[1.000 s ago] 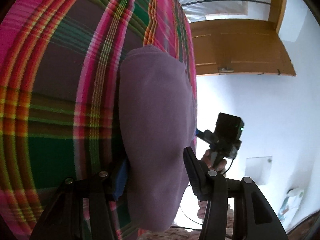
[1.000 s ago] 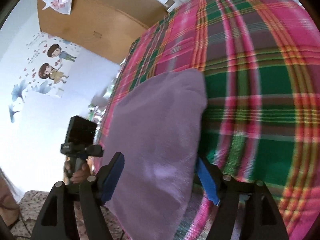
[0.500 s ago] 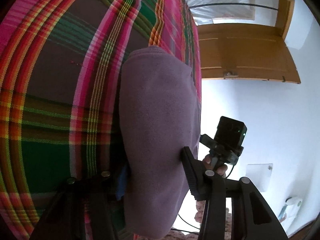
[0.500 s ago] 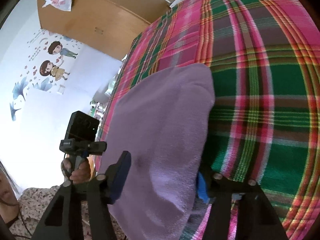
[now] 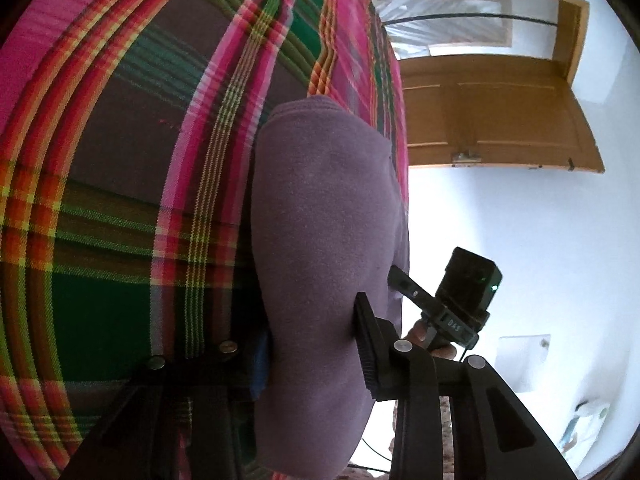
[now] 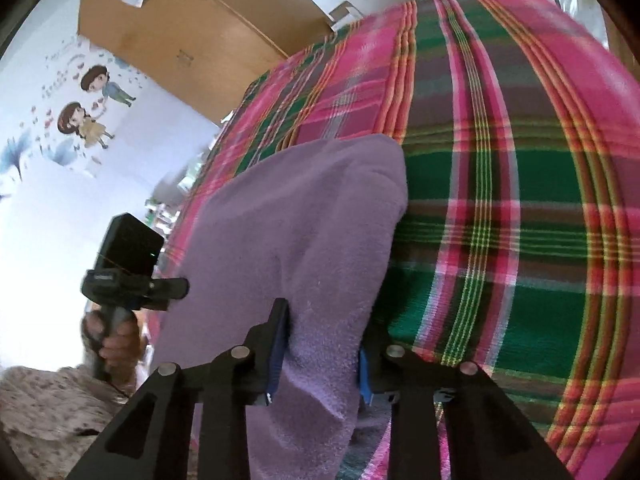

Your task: Fold clothes

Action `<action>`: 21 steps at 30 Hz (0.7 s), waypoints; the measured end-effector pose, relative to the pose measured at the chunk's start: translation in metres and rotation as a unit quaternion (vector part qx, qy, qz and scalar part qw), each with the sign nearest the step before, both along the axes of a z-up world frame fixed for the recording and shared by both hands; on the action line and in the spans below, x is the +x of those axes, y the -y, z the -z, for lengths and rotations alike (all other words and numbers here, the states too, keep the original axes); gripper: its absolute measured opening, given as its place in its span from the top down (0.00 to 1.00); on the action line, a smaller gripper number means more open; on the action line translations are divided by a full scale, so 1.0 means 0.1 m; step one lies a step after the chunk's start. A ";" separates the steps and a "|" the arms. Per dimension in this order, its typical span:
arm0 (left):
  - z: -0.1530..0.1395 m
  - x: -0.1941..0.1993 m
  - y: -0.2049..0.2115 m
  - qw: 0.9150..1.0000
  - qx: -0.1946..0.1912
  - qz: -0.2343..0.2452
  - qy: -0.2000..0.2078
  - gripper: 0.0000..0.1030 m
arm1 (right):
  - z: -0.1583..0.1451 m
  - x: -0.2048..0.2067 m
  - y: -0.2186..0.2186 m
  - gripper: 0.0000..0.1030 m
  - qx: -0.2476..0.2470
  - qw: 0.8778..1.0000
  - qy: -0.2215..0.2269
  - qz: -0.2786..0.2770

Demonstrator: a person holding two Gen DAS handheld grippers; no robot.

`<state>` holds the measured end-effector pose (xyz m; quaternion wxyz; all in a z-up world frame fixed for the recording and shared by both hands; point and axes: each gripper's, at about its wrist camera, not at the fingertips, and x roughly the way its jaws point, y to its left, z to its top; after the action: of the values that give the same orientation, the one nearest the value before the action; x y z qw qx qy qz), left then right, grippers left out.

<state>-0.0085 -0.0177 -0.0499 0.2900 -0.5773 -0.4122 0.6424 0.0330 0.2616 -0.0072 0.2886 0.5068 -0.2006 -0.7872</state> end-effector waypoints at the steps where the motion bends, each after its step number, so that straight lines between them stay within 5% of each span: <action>1: -0.01 0.00 0.00 1.000 -0.002 0.000 -0.001 0.63 | 0.00 0.00 0.00 0.73 -0.001 1.000 -0.001 0.005; 10: -0.10 0.03 0.05 1.000 0.018 -0.013 -0.010 0.64 | -0.12 0.13 0.03 0.78 -0.007 0.999 -0.026 0.036; 21: -0.54 -0.15 0.25 0.998 0.011 -0.035 -0.056 0.65 | -0.43 -0.04 0.18 0.78 -0.038 0.997 -0.058 0.046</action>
<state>-0.0230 -0.0430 0.0042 0.2967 -0.5221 -0.4224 0.6789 0.0288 0.2435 0.0358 0.2827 0.4395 -0.2367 -0.8191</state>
